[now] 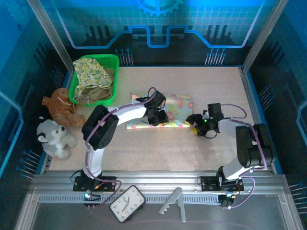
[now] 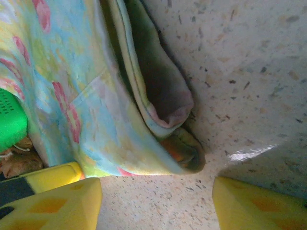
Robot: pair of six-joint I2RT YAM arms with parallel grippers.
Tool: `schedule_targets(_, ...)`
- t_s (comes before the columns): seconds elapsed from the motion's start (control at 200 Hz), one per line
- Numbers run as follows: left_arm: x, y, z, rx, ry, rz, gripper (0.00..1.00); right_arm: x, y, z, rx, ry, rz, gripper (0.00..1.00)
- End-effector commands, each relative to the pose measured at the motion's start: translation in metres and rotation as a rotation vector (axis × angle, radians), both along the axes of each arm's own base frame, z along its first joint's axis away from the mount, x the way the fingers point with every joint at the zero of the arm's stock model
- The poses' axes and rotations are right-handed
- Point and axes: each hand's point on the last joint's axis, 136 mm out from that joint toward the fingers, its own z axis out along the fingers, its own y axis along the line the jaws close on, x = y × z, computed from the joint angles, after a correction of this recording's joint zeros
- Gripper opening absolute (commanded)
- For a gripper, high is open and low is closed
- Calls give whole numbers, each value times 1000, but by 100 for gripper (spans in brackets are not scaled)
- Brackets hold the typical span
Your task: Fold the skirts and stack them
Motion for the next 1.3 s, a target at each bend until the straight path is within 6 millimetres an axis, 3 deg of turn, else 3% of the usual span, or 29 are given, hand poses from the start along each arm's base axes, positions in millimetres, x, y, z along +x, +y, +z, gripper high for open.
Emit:
schedule_targets(0.0, -9, 5, -17, 10, 63, 17, 31, 14, 8, -4, -3, -41, -24, 63)
schedule_targets(0.31, -13, 8, -29, 26, 80, -4, 32, 36, 13, 16, -48, -195, -89, 59)
schedule_targets(0.46, -13, 10, -30, 23, 85, -4, 34, 36, 7, 10, -71, -194, -126, 58)
schedule_targets(0.75, -15, 11, -31, 16, 92, -6, 35, 47, 20, 21, -56, -258, -101, 58)
schedule_targets(0.97, -16, 10, -31, 4, 95, -5, 36, 44, 15, 29, -106, -280, -107, 59)
schedule_targets(1.18, -16, 13, -28, -3, 92, 2, 36, 38, 9, 18, -122, -250, -134, 59)
schedule_targets(1.29, -16, 16, -29, -2, 95, 8, 37, 40, 7, 22, -129, -268, -144, 59)
